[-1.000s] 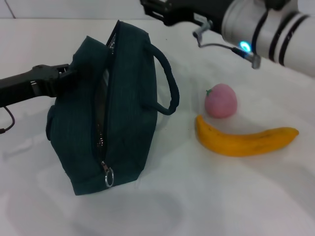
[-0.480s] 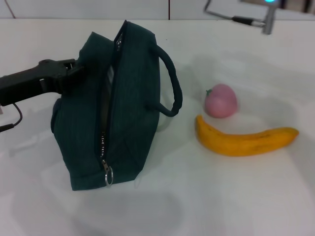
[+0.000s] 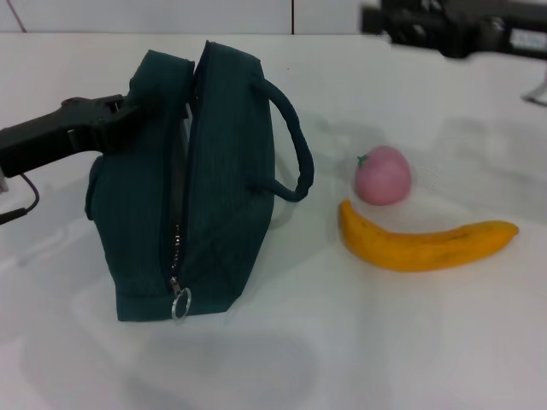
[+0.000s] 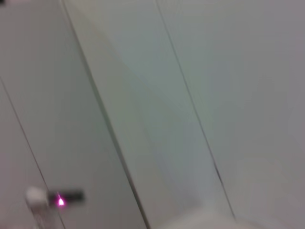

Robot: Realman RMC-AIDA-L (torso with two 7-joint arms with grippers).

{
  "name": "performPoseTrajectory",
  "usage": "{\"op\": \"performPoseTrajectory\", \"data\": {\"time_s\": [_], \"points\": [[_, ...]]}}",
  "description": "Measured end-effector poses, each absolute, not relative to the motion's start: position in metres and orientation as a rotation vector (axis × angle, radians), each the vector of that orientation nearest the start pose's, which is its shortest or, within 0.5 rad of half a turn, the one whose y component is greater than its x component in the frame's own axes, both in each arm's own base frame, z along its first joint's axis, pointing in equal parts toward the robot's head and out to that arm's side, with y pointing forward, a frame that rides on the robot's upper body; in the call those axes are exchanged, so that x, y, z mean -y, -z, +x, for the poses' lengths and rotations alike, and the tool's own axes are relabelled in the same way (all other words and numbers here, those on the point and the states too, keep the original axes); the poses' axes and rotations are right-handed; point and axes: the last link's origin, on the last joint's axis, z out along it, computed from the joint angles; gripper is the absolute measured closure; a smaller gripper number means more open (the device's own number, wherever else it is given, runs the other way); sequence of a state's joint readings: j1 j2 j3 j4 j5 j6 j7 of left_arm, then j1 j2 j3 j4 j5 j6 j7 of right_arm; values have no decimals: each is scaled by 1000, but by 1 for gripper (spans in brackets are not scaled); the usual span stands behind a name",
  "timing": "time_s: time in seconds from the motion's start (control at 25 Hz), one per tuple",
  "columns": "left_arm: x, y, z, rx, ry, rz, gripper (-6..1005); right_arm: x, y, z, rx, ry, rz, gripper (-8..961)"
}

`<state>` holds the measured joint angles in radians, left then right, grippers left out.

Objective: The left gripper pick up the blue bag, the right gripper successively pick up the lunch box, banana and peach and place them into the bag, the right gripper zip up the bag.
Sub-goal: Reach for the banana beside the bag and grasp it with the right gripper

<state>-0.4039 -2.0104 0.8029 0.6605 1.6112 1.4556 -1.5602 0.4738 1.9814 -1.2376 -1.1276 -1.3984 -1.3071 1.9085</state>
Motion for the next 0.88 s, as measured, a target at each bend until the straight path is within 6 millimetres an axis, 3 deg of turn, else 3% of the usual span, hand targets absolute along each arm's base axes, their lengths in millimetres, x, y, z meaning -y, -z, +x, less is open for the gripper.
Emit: {"op": "performPoseTrajectory", "data": {"time_s": [0.08,0.28,0.52,0.6,0.88], "points": [[-335,-45,-284,904,961,-2370,906,-372,-58,160,-701,-831,-2676,317],[-346,-36,-281,871,951,-2326,904,-370,-65,167,-731,-625,-2788,322],[-354,-25,-273,808,959,-2289,903,-370,-60,151,-642,-314,-2880,327],[-356,-20,-272,795,959,-2279,903,-369,-47,144,-560,-152,-2898,328],[-364,-18,-273,820,962,-2216,901,-364,-16,128,-391,155,-2990,330]]}}
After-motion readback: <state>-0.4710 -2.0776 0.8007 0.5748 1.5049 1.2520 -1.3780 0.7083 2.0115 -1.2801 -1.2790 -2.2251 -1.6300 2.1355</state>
